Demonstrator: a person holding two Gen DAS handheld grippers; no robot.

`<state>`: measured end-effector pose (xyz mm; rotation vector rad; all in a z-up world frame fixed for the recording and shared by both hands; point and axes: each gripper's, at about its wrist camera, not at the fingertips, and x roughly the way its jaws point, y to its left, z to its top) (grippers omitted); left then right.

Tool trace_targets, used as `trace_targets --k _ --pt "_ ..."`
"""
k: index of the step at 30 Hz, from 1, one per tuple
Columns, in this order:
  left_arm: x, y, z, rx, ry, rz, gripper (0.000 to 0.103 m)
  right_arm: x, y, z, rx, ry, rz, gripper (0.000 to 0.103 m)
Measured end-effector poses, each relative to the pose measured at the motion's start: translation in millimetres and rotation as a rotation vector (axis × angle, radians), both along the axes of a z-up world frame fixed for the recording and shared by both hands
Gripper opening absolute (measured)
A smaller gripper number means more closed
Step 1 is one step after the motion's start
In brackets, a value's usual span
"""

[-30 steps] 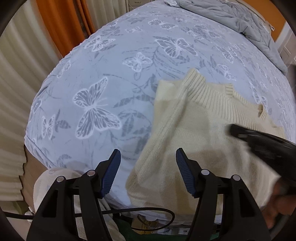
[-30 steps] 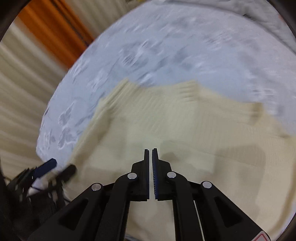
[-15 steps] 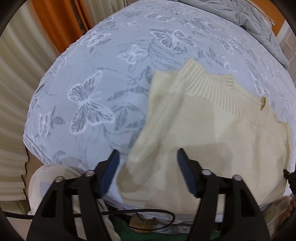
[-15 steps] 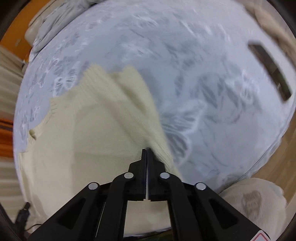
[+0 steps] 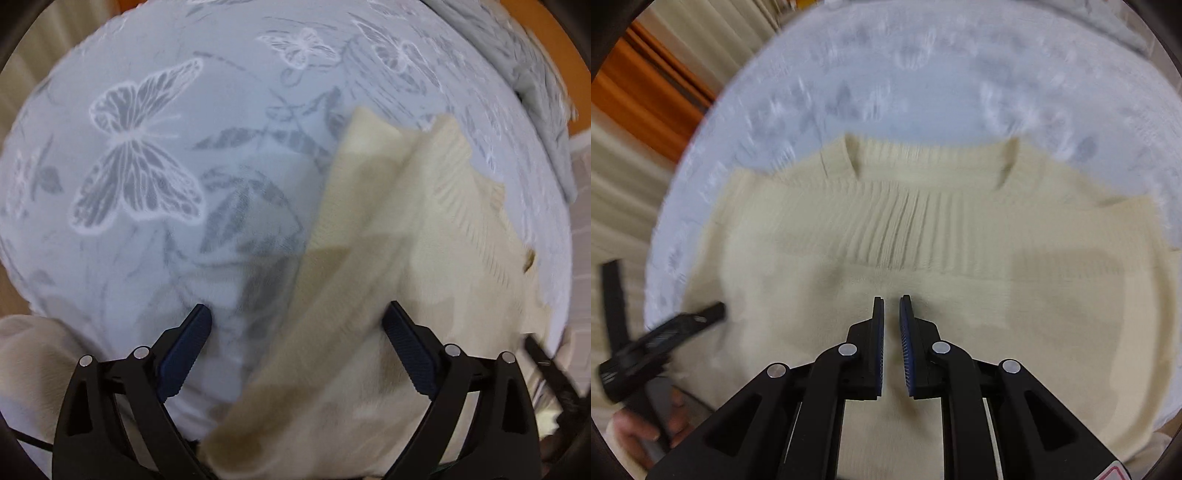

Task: Fold small clothes
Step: 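Grasp the cardigan side with the left tool and fold it over the body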

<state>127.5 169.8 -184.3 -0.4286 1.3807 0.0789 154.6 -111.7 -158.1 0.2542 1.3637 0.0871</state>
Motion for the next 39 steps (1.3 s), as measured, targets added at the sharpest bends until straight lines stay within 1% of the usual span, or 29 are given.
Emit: trace_targets --k 1,3,4,5,6,10,13,14,15,17,19,20,22,24,25,26,27,28,30,31,32,35,38,39 --pt "0.2 0.9 0.4 -0.012 0.001 0.005 0.088 0.5 0.6 -3.0 -0.005 -0.016 0.002 0.004" --pt "0.9 -1.1 6.1 -0.048 -0.003 -0.020 0.058 -1.1 1.2 -0.6 -0.004 -0.011 0.008 0.003" --pt "1.7 -4.7 11.3 -0.106 -0.010 -0.047 0.032 -0.7 2.3 0.2 -0.001 -0.007 0.012 0.003" --pt "2.5 -8.5 18.0 -0.107 -0.001 -0.061 0.023 0.5 2.1 -0.6 0.004 -0.006 0.016 0.003" --pt "1.8 -13.4 29.4 -0.094 -0.013 -0.071 0.021 3.9 0.9 -3.2 0.010 -0.006 0.016 0.003" --pt "-6.0 -37.4 75.8 -0.146 -0.112 -0.129 0.017 -0.7 -16.8 -8.1 0.048 -0.020 0.000 0.003" --pt "-13.9 -64.2 108.7 -0.125 -0.176 -0.194 0.014 -1.5 -19.2 -7.9 0.061 -0.025 -0.002 0.003" --pt "-16.7 -73.7 118.7 -0.121 -0.198 -0.215 0.010 -2.1 -19.9 -6.7 0.069 -0.025 -0.004 0.003" --pt "-20.8 -87.8 132.1 -0.118 -0.228 -0.244 0.009 -3.2 -22.9 -5.0 0.084 -0.026 -0.009 0.003" --pt "-23.9 -107.0 149.0 -0.115 -0.253 -0.290 0.009 -11.6 -39.6 5.2 0.154 -0.032 -0.049 0.003" --pt "-28.7 -132.7 158.4 -0.104 -0.265 -0.348 0.009 -23.3 -56.2 17.0 0.188 -0.055 -0.085 0.009" --pt "-30.2 -147.5 160.8 -0.082 -0.273 -0.382 0.009 -31.3 -66.2 24.3 0.187 -0.070 -0.101 0.014" --pt "-28.2 -168.6 158.2 -0.034 -0.276 -0.430 0.009 -52.9 -92.3 39.2 0.175 -0.099 -0.129 0.015" --pt "-26.4 -185.7 150.7 0.004 -0.266 -0.461 0.010 -67.7 -110.2 46.5 0.169 -0.104 -0.147 0.021" --pt "-26.6 -194.0 144.5 0.019 -0.251 -0.476 0.010 -78.9 -124.4 51.5 0.180 -0.107 -0.171 0.024" --pt "-25.9 -199.9 137.6 0.031 -0.234 -0.484 0.011 -86.2 -133.7 54.8 0.195 -0.112 -0.188 0.030" --pt "-25.2 -202.2 130.7 0.044 -0.217 -0.494 0.011 -92.1 -139.3 57.5 0.213 -0.119 -0.205 0.033" --pt "-26.0 -206.2 124.5 0.064 -0.197 -0.501 0.012 -99.7 -148.9 62.2 0.248 -0.126 -0.229 0.038" --pt "-30.7 -208.2 120.3 0.088 -0.190 -0.502 0.013 -105.0 -155.4 65.7 0.300 -0.132 -0.246 0.046" --pt "-32.6 -208.2 120.4 0.095 -0.193 -0.501 0.013 -105.1 -156.7 68.5 0.346 -0.131 -0.251 0.047" --pt "-34.2 -208.4 120.8 0.105 -0.197 -0.506 0.013 -101.2 -154.4 68.7 0.371 -0.128 -0.252 0.050" --pt "-36.9 -209.8 122.2 0.117 -0.198 -0.509 0.013 -81.1 -135.6 77.2 0.479 -0.118 -0.228 0.058" --pt "-37.0 -208.6 121.9 0.118 -0.197 -0.507 0.013 -58.2 -112.0 86.4 0.524 -0.111 -0.184 0.068" --pt "-37.4 -206.8 121.0 0.116 -0.195 -0.508 0.013 -48.4 -101.2 89.5 0.532 -0.104 -0.158 0.070"
